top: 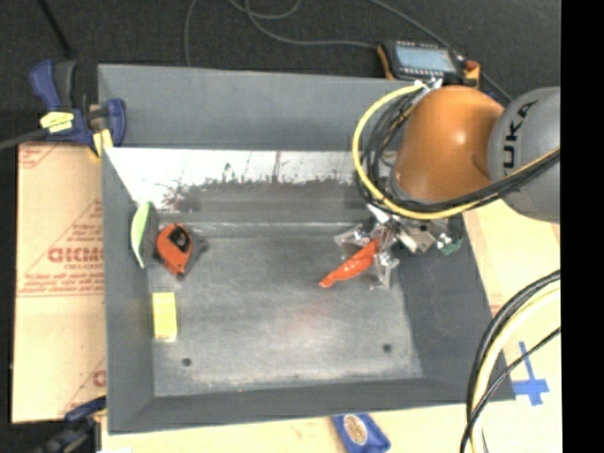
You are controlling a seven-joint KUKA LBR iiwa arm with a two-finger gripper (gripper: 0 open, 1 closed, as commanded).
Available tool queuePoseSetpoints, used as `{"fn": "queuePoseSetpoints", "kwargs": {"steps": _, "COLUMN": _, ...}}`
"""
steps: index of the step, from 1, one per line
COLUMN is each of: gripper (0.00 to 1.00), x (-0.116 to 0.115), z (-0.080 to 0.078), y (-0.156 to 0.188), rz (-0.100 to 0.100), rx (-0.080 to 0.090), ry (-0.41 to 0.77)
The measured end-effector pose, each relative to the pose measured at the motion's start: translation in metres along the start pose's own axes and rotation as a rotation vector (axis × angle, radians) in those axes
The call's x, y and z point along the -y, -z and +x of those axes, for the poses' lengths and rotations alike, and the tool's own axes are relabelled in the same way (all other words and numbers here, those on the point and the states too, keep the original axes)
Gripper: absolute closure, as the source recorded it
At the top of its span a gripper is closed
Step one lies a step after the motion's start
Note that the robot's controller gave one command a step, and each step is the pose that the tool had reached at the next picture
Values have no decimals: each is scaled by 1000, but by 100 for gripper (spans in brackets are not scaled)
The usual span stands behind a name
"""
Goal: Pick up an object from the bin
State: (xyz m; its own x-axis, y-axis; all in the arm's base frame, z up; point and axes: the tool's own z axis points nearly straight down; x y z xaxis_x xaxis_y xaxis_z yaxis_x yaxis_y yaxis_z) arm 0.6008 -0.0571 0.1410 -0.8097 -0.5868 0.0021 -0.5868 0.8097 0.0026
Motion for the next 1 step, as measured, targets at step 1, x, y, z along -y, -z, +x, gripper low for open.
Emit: {"fn": "queuePoseSetpoints", "kwargs": {"steps": 1, "gripper": 100, "x": 1, "z": -1, "y": 17, "rz": 6, "rx": 7, "ry": -2}}
